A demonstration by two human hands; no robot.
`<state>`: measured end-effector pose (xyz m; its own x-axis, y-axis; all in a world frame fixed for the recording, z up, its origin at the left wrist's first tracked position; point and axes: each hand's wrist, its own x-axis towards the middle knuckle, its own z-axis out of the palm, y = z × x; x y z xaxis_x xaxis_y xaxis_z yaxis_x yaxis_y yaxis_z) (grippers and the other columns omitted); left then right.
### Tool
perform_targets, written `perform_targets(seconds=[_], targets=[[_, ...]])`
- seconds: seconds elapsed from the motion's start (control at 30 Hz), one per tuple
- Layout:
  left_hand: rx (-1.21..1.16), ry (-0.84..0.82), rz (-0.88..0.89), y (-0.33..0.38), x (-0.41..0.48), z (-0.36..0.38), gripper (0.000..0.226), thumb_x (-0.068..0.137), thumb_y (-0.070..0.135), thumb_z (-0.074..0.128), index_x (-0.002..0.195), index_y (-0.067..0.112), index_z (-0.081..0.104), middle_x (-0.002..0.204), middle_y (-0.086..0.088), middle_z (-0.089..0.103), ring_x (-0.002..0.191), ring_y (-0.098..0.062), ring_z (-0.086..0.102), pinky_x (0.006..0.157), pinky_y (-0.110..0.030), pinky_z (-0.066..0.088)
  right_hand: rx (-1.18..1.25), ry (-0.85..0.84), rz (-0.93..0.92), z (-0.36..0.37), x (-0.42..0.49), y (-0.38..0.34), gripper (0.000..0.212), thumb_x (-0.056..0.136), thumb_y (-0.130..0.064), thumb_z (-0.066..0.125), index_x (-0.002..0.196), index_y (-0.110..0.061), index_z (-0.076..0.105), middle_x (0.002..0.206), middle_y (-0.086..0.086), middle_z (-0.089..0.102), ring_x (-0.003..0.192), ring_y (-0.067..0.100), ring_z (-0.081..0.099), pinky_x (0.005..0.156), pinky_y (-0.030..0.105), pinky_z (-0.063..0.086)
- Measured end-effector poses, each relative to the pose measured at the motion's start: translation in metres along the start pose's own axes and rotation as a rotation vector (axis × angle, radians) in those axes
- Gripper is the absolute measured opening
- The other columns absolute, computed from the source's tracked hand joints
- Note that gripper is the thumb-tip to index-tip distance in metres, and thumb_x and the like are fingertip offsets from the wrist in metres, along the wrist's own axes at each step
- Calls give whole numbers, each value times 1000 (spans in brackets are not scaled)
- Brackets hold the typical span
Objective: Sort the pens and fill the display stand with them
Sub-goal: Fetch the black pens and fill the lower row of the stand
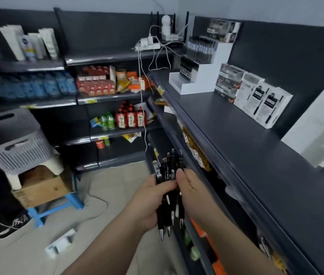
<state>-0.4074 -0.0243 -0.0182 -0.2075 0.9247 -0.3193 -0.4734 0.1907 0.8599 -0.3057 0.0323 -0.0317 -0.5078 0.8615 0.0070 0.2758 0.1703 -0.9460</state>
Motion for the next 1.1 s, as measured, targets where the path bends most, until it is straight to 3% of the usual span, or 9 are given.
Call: perform_targets(seconds=[0.07,0.17,0.27,0.4,0.63,0.73,0.83,0.97,1.1], targets=[[-35,23,6,15,33,-7,22,89,4,57,109,0,63,87,-18,69,72,-26,69,55,-32,55,71,-78,19,2,41,4,31,99,-40,30,98,-25,57,103,-3,60,94,2,59,78,15,45],[-81,61,15,46,84,-14,23,88,4,56,110,-1,63,90,-18,69,77,-27,68,59,-32,56,146,-162,-5,2,105,0,37,99,-42,26,104,-26,58,111,-5,59,102,-2,56,93,19,44],[-113,75,31,76,127,-16,21,89,4,56,108,0,64,85,-15,72,75,-24,70,58,-31,56,201,-162,-27,1,160,-10,32,99,-41,27,100,-29,56,106,-8,58,98,-13,54,84,6,41],[-153,136,46,101,174,-25,21,89,3,55,108,3,64,82,-12,73,70,-22,71,54,-28,54,246,-132,-35,10,219,-11,29,96,-46,36,104,-30,59,108,-3,63,102,8,61,91,33,49],[-30,161,142,137,263,-65,30,87,1,59,116,9,57,91,-10,74,80,-22,72,58,-26,55,317,-22,96,19,314,-21,10,86,-22,64,82,-12,64,76,2,69,70,14,66,68,30,56],[50,128,137,159,307,-91,32,85,2,63,115,10,56,92,-13,73,80,-23,72,59,-26,54,339,-12,117,32,361,-23,15,86,-16,64,72,-11,63,54,-9,61,49,0,56,49,13,45],[86,44,117,190,352,-118,31,86,0,62,115,8,58,99,-17,71,85,-26,71,63,-30,56,395,51,113,48,408,-28,16,90,-11,58,75,-7,64,49,-10,59,45,0,52,45,12,41],[131,-29,102,229,409,-147,26,86,-2,61,107,12,62,94,-13,72,83,-24,70,69,-35,57,470,122,142,69,465,-37,15,92,-6,53,90,4,65,60,-2,65,49,2,56,48,14,44],[195,-79,98,249,462,-162,33,83,-1,65,112,12,59,98,-13,72,90,-27,69,75,-38,57,402,230,138,82,505,-36,13,90,-8,58,92,-10,71,82,10,72,67,14,64,60,22,49]])
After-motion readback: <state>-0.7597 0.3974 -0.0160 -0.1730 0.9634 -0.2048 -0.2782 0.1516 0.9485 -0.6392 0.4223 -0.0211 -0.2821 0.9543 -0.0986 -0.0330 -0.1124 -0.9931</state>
